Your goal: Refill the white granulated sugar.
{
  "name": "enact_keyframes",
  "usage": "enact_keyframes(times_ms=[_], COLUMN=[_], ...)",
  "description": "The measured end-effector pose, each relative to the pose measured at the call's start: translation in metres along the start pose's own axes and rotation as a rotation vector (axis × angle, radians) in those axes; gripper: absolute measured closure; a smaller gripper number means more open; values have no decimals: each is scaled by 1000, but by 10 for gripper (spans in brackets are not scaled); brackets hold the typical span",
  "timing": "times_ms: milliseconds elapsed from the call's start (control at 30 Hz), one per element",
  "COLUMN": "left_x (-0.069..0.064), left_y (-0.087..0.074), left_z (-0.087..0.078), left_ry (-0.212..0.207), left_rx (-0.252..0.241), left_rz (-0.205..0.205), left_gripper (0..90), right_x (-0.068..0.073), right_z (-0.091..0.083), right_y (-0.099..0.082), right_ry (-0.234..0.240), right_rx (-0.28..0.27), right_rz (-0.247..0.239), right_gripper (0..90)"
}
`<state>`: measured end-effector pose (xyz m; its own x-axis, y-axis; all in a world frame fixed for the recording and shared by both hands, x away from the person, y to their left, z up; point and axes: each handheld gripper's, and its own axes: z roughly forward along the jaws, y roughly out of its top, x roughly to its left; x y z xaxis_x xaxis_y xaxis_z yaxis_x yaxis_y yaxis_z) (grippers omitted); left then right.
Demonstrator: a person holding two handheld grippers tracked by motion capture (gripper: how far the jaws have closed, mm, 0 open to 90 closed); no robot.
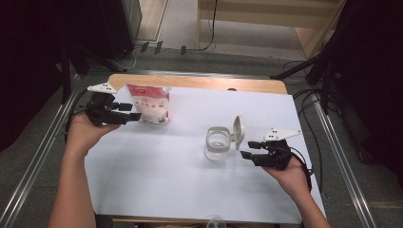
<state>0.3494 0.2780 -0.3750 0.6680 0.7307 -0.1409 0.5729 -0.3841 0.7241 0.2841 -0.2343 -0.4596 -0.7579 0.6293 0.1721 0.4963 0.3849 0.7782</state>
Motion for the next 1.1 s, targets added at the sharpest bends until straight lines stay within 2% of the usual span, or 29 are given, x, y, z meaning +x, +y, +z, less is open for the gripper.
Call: enact_keyframes(times_ms=[67, 133, 267, 300, 367, 533, 633, 700, 800, 867, 1000, 1033, 1100], left_x=[5, 10, 20, 23, 29, 39, 40, 43, 47, 48, 50, 50, 51], left_y=[0, 1, 2, 2, 3, 7, 9, 10, 12, 15, 21, 22, 25], left_z=[1, 2, 4, 4, 3, 3, 5, 8, 12, 15, 18, 18, 19], left_ry=[7, 5, 9, 9, 4, 6, 6, -13, -33, -32, -31, -45, -55], left_rx=[-5, -6, -3, -6, -15, -44, -46, -58, -66, -65, -95, -98, -98], left_rz=[6, -9, -25, -32, -36, -43, -26, -14, -16, -16, 13, 1, 5], left_gripper=[435, 431, 401, 376, 371, 360, 343, 288, 287, 287, 313, 320, 330], right_x=[0, -1, -1, -1, -1, 1, 2, 3, 3, 2, 1, 1, 1], right_z=[-1, -3, -5, -5, -4, -2, -3, -4, -5, -6, -7, -7, -7], right_y=[-1, -2, -2, -3, -3, -5, -6, -7, -8, -9, -11, -11, -12], right_ry=[-8, -25, -33, -34, -48, -52, -59, -60, -65, -66, -68, -68, -74], right_rx=[-3, -11, -25, -24, -15, 0, 5, 5, 3, 3, 6, 7, 8], right_rz=[-7, -27, -28, -26, -41, -40, -45, -42, -37, -33, -29, -27, -20], right_gripper=[485, 483, 478, 478, 478, 479, 479, 479, 479, 479, 479, 479, 479])
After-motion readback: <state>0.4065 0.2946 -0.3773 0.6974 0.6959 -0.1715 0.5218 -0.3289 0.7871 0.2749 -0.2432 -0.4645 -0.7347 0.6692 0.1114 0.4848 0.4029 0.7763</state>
